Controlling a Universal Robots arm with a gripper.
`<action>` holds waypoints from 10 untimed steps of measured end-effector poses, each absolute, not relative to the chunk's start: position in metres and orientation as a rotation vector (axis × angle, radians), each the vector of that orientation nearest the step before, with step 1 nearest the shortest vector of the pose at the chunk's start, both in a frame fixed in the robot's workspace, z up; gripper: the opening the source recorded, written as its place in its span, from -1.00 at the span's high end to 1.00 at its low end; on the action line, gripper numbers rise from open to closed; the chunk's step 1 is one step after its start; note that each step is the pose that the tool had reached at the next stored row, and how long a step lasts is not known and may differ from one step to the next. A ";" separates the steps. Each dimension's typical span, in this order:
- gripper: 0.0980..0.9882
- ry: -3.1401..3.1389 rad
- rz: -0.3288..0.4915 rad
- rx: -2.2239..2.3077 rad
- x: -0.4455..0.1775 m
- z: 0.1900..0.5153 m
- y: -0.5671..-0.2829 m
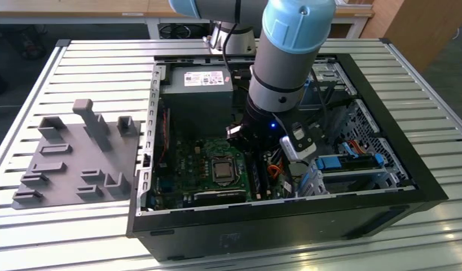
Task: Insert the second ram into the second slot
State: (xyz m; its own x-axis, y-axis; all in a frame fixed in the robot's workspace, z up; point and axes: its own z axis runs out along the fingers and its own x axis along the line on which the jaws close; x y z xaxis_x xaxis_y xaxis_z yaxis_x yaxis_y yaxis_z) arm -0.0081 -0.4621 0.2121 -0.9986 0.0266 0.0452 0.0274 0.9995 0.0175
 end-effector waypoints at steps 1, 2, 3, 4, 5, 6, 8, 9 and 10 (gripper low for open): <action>0.91 -3.096 -0.028 -0.042 -0.008 0.212 -0.462; 0.91 -3.096 -0.028 -0.042 -0.008 0.213 -0.462; 0.91 -3.096 -0.028 -0.042 -0.008 0.213 -0.462; 0.91 -3.096 -0.028 -0.041 -0.008 0.214 -0.462; 0.91 -3.096 -0.028 -0.040 -0.008 0.214 -0.462; 0.91 -3.096 -0.028 -0.039 -0.008 0.214 -0.462; 0.91 -3.096 -0.028 -0.036 -0.008 0.214 -0.462; 0.91 -3.096 -0.029 -0.034 -0.008 0.214 -0.462; 0.91 -3.096 -0.030 -0.031 -0.008 0.214 -0.462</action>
